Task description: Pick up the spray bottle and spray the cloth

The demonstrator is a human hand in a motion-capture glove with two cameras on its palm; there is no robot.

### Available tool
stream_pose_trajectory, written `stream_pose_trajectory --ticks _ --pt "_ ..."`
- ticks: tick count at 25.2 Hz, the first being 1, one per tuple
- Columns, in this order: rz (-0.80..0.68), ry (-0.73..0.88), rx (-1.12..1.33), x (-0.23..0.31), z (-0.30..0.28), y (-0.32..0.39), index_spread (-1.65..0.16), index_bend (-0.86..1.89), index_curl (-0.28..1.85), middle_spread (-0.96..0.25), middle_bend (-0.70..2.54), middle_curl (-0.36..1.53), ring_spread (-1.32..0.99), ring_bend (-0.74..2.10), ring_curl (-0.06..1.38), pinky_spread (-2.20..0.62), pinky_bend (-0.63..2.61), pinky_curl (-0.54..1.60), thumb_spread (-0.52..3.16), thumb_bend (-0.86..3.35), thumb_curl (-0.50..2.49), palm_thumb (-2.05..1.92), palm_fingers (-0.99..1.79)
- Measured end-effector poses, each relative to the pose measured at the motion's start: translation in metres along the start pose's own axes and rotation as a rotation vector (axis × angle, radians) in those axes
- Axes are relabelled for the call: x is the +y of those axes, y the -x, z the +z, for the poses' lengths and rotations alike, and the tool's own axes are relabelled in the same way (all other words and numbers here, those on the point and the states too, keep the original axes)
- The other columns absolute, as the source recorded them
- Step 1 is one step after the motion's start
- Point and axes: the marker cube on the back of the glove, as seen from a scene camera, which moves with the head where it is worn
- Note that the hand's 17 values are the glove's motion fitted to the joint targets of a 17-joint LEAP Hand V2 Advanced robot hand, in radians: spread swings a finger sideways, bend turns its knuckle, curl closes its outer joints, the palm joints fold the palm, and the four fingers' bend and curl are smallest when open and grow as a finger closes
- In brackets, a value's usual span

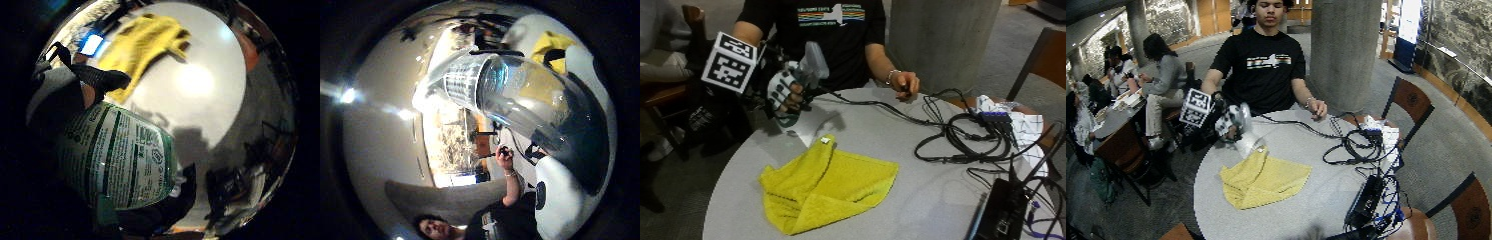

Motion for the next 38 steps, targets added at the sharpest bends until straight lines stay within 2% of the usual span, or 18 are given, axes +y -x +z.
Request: stream_pose_trajectory --ticks 8,11,13,16,19,25,32,34,36,38 --pt "-0.354 -0.055 -0.38 0.022 0.079 0.079 -0.18 0.18 0.62 -0.07 0.47 0.53 -0.05 0.42 0.42 0.13 0.26 0.36 0.47 -0.03 0.71 1.01 1.18" --pt "-0.52 0.009 -0.437 0.03 0.124 0.096 -0.18 0.18 0.62 -0.06 0.47 0.53 -0.05 0.41 0.42 0.13 0.25 0.37 0.48 -0.03 0.71 1.02 1.18" --pt "-0.572 0.08 -0.458 0.033 0.156 0.106 -0.18 0.18 0.62 -0.06 0.46 0.52 -0.05 0.41 0.42 0.13 0.25 0.37 0.49 -0.03 0.71 1.02 1.18" --pt "-0.562 0.159 -0.502 0.033 0.2 0.119 -0.18 0.18 0.62 -0.06 0.45 0.52 -0.05 0.41 0.41 0.12 0.25 0.37 0.49 -0.03 0.71 1.01 1.18" --pt "-0.555 0.174 -0.525 0.029 0.232 0.126 -0.18 0.18 0.62 -0.06 0.45 0.52 -0.05 0.41 0.41 0.12 0.25 0.36 0.5 -0.03 0.71 1.01 1.18" --pt "-0.548 0.158 -0.533 0.021 0.257 0.128 -0.18 0.17 0.62 -0.06 0.44 0.52 -0.05 0.41 0.41 0.12 0.24 0.36 0.51 -0.03 0.7 1.01 1.18" --pt "-0.49 0.16 -0.471 0.019 0.251 0.118 -0.18 0.17 0.61 -0.05 0.45 0.52 -0.05 0.4 0.41 0.11 0.22 0.36 0.64 -0.06 0.66 0.93 1.19" --pt "-0.475 0.131 -0.445 0.021 0.24 0.108 -0.19 0.13 0.59 -0.05 0.4 0.5 -0.04 0.36 0.4 0.12 0.24 0.36 0.72 -0.08 0.63 0.86 1.03" --pt "-0.458 0.043 -0.432 0.021 0.217 0.093 -0.19 0.09 0.56 -0.05 0.38 0.49 -0.03 0.36 0.4 0.13 0.26 0.37 0.76 -0.08 0.6 0.82 0.97" --pt "-0.488 -0.112 -0.404 0.017 0.188 0.075 -0.19 0.11 0.55 -0.04 0.37 0.49 -0.03 0.35 0.4 0.13 0.26 0.37 0.79 -0.07 0.57 0.78 0.97"
